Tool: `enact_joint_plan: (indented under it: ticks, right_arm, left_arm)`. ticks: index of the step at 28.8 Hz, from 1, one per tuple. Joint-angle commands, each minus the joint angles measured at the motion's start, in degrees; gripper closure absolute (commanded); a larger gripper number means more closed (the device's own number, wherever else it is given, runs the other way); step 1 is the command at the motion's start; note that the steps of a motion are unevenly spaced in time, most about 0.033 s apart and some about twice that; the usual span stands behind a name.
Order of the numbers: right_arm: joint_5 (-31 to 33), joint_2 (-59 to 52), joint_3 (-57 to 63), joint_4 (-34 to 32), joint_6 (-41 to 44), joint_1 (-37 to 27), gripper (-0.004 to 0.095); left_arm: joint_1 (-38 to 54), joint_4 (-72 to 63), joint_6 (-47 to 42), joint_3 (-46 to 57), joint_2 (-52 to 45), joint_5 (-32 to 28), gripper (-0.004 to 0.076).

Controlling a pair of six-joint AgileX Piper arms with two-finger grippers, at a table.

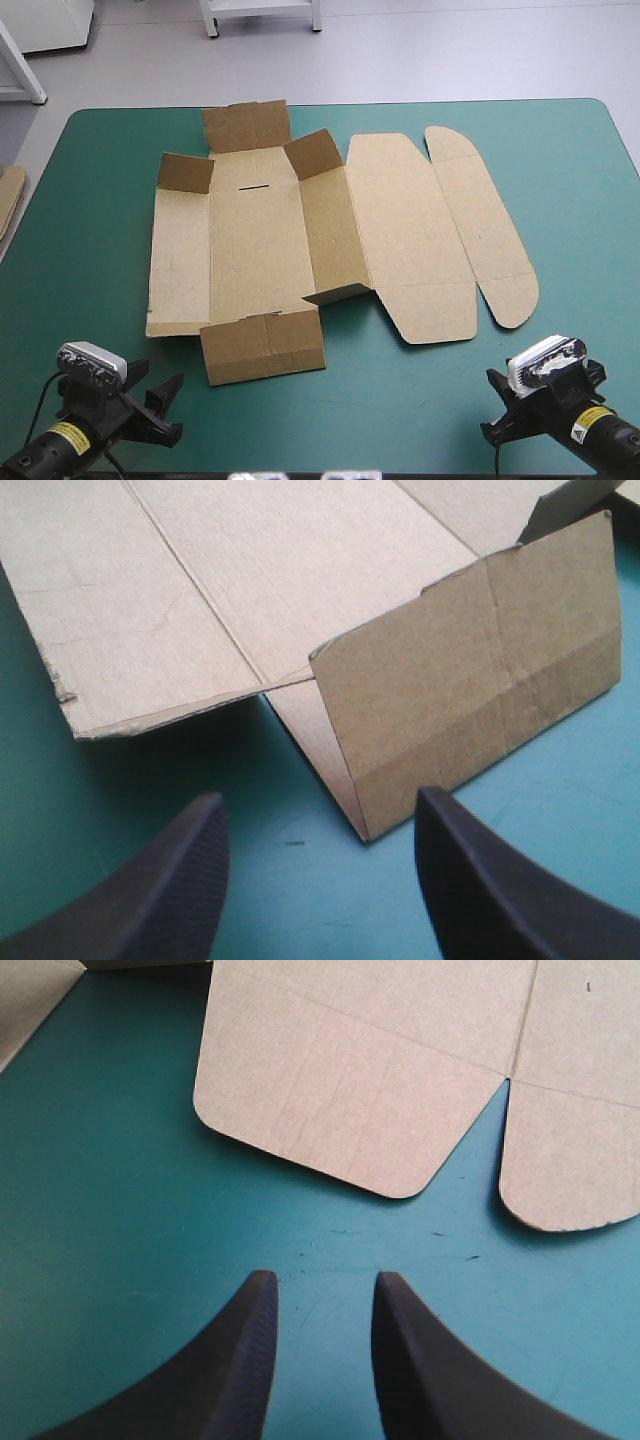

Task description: Fold the box

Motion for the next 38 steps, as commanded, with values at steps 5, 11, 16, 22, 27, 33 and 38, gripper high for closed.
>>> enact_joint_plan:
  ticks: [5,11,16,22,27,33,38]
  right_arm:
    - [-3.14,0.51,-2.17,-0.03,-0.39,0.13,0.0612]
    - [-3.14,0.51,-2.17,-0.03,-0.39,0.13,0.0612]
    - [-3.14,0.51,-2.17,-0.03,-0.39,0.13,0.0611]
    - [-4.25,0.97,-3.93,-0.66,-0.27,0.13,0.061]
    - [-6.01,4.23,-7.82,-3.32,0.72,0.13,0.0591]
    - [-8.45,12.69,-13.01,-3.66,0.86,0.13,0.0569]
    - [-10.42,21.21,-19.48,-5.23,2.11,0.13,0.0391]
  left_arm:
    - [-0.34,-0.65,-0.21,-2.02,0.77,-3.54,0.0322]
    - [-0.34,-0.65,-0.21,-2.02,0.77,-3.54,0.0322]
    - [-0.34,-0.65,-0.43,-2.26,0.77,-3.54,0.0321]
    - [-0.34,0.06,-1.64,-7.93,4.98,-3.61,0.0321]
    - [-0.34,0.61,-2.3,-15.18,14.08,-3.9,0.0321]
    - [-0.34,11.83,-14.39,-26.14,29.65,-0.14,0.0321]
    - [0.02,24.23,-16.23,-34.73,41.78,5.02,0.0321]
